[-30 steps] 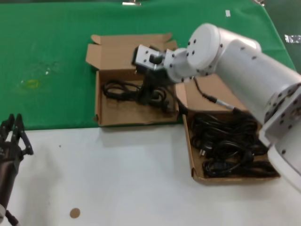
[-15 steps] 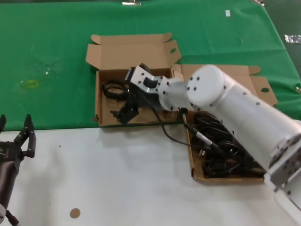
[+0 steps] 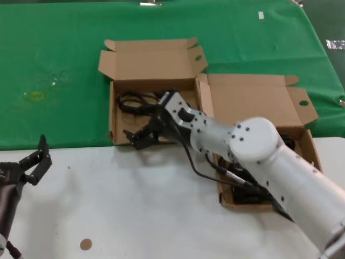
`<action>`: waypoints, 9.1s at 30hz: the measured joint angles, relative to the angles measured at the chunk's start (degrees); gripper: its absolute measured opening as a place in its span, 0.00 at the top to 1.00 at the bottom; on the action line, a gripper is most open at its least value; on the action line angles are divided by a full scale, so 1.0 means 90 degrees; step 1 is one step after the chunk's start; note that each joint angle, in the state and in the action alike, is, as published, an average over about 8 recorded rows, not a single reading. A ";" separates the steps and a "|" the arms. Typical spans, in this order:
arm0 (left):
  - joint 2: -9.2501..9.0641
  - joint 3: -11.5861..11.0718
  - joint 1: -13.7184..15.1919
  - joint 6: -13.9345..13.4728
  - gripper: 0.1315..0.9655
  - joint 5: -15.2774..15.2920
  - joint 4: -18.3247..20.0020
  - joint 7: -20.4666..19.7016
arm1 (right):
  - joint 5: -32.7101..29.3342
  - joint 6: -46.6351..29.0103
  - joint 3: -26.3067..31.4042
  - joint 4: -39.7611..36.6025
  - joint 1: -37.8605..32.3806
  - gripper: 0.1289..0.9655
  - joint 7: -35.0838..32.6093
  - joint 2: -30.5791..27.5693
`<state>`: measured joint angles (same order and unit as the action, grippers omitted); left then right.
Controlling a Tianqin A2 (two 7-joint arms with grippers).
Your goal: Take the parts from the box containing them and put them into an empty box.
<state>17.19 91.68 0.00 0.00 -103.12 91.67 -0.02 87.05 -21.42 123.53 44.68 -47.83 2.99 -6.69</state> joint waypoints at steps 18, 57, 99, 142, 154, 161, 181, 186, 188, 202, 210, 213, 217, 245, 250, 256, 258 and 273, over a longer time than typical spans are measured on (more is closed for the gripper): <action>0.0000 0.0000 0.0000 0.0000 0.10 -0.0001 0.0000 0.0004 | 0.0699 0.0931 -0.1388 0.2043 0.2088 0.00 -0.0130 -0.0459; 0.0000 0.0000 0.0000 0.0000 0.00 -0.0001 0.0000 0.0001 | 0.1689 0.2250 -0.3345 0.4935 0.5023 0.00 -0.0315 -0.1103; 0.0000 0.0000 0.0000 0.0000 0.00 -0.0001 0.0000 0.0002 | 0.1689 0.2250 -0.3345 0.4935 0.5023 0.00 -0.0314 -0.1103; 0.0000 0.0000 0.0000 0.0000 0.00 -0.0001 0.0000 0.0002 | 0.1689 0.2250 -0.3345 0.4935 0.5023 0.00 -0.0314 -0.1103; 0.0000 0.0000 0.0000 0.0000 0.00 -0.0001 0.0000 0.0002 | 0.1689 0.2250 -0.3345 0.4935 0.5023 0.00 -0.0314 -0.1103; 0.0000 0.0000 0.0000 0.0000 0.00 -0.0001 0.0000 0.0002 | 0.1689 0.2250 -0.3345 0.4935 0.5023 0.00 -0.0314 -0.1103; 0.0000 0.0000 0.0000 0.0000 0.00 -0.0001 0.0000 0.0002 | 0.1689 0.2250 -0.3345 0.4935 0.5023 0.00 -0.0314 -0.1103; 0.0000 0.0000 0.0000 0.0000 0.00 -0.0001 0.0000 0.0002 | 0.1689 0.2250 -0.3345 0.4935 0.5023 0.00 -0.0314 -0.1103; 0.0000 0.0000 0.0000 0.0000 0.00 -0.0001 0.0000 0.0002 | 0.1689 0.2250 -0.3345 0.4935 0.5023 0.00 -0.0314 -0.1103; 0.0000 0.0000 0.0000 0.0000 0.00 -0.0001 0.0000 0.0002 | 0.1689 0.2250 -0.3345 0.4935 0.5023 0.00 -0.0314 -0.1103; 0.0000 0.0000 0.0000 0.0000 0.00 -0.0001 0.0000 0.0002 | 0.1689 0.2250 -0.3345 0.4935 0.5023 0.00 -0.0314 -0.1103; 0.0000 0.0000 0.0000 0.0000 0.00 -0.0001 0.0000 0.0002 | 0.1689 0.2250 -0.3345 0.4935 0.5023 0.00 -0.0314 -0.1103; 0.0000 0.0000 0.0000 0.0000 0.00 -0.0001 0.0000 0.0002 | 0.1689 0.2250 -0.3345 0.4935 0.5023 0.00 -0.0314 -0.1103; 0.0000 0.0000 0.0000 0.0000 0.00 -0.0001 0.0000 0.0002 | 0.1689 0.2250 -0.3345 0.4935 0.5023 0.00 -0.0314 -0.1103; 0.0000 0.0000 0.0000 0.0000 0.00 -0.0001 0.0000 0.0002 | 0.1689 0.2250 -0.3345 0.4935 0.5023 0.00 -0.0314 -0.1103; 0.0000 0.0000 0.0000 0.0000 0.00 -0.0001 0.0000 0.0002 | 0.1689 0.2250 -0.3345 0.4935 0.5023 0.00 -0.0314 -0.1103; 0.0000 0.0000 0.0000 0.0000 0.00 -0.0001 0.0000 0.0002 | 0.1689 0.2250 -0.3345 0.4935 0.5023 0.00 -0.0314 -0.1103; 0.0000 0.0000 0.0000 0.0000 0.00 -0.0001 0.0000 0.0002 | 0.1689 0.2250 -0.3345 0.4935 0.5023 0.00 -0.0314 -0.1103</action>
<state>17.19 91.67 0.00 0.00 -103.13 91.67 0.00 102.25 -1.18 93.42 89.10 -2.63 0.16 -16.61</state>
